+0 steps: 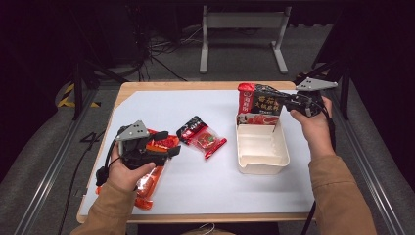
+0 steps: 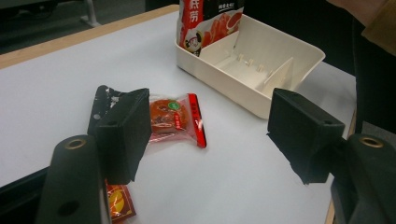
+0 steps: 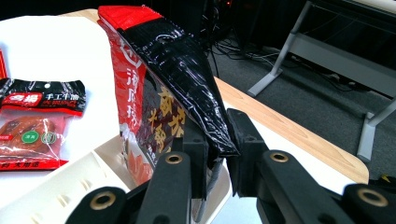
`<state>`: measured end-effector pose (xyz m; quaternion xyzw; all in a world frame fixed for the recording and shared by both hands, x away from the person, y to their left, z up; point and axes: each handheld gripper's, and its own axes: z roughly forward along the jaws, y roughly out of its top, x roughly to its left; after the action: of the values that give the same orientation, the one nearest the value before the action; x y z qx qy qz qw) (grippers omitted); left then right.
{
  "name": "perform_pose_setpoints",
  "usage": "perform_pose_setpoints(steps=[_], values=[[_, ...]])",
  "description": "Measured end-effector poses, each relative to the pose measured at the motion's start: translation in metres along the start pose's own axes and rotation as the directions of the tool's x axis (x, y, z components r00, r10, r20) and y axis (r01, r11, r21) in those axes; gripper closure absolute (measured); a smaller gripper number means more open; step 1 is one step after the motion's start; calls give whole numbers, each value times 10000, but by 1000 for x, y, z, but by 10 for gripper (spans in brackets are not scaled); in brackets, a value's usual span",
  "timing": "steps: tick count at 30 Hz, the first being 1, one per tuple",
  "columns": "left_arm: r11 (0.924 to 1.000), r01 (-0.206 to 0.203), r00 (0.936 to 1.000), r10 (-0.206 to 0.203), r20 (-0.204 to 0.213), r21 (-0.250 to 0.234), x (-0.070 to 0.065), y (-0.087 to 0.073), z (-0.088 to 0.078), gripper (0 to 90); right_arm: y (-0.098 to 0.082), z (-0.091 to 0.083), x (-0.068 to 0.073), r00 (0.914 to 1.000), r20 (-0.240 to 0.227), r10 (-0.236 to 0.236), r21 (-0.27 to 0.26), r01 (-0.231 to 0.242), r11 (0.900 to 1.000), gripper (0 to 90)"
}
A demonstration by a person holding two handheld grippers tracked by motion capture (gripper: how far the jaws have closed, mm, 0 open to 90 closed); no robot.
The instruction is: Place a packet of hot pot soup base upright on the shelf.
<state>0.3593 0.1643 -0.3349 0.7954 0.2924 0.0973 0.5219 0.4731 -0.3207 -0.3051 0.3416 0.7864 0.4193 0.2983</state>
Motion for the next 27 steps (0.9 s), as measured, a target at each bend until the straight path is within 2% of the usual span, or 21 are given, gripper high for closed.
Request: perform_pose_setpoints(steps=[6, 11, 15, 18, 22, 27], values=[[9999, 34, 10000, -33, -62, 96, 1, -1, 2, 339, 1, -1, 1, 10000, 33, 36, 18, -36, 10000, 767], [9999, 60, 10000, -60, 22, 153, 3, -1, 3, 332, -1, -6, 1, 9992, 89, 398, -143, -397, 9991, 666], [9999, 53, 10000, -53, -11, 133, 4, 1, 4, 329, -1, -15, 1, 9955, -80, 941, -402, -943, 9947, 590], [10000, 18, 10000, -18, -38, 84, 5, 3, 4, 323, 0, -23, 3, 9945, 9, 1046, -554, -1044, 9930, 549], [10000, -24, 10000, 24, -48, -1, 6, 3, 4, 323, 0, -32, 5, 9950, 238, 970, -726, -950, 9928, 502], [10000, -62, 9998, 62, -175, -23, 8, 5, 3, 322, -1, -46, 9, 9923, 100, 1234, -794, -1222, 9893, 451]])
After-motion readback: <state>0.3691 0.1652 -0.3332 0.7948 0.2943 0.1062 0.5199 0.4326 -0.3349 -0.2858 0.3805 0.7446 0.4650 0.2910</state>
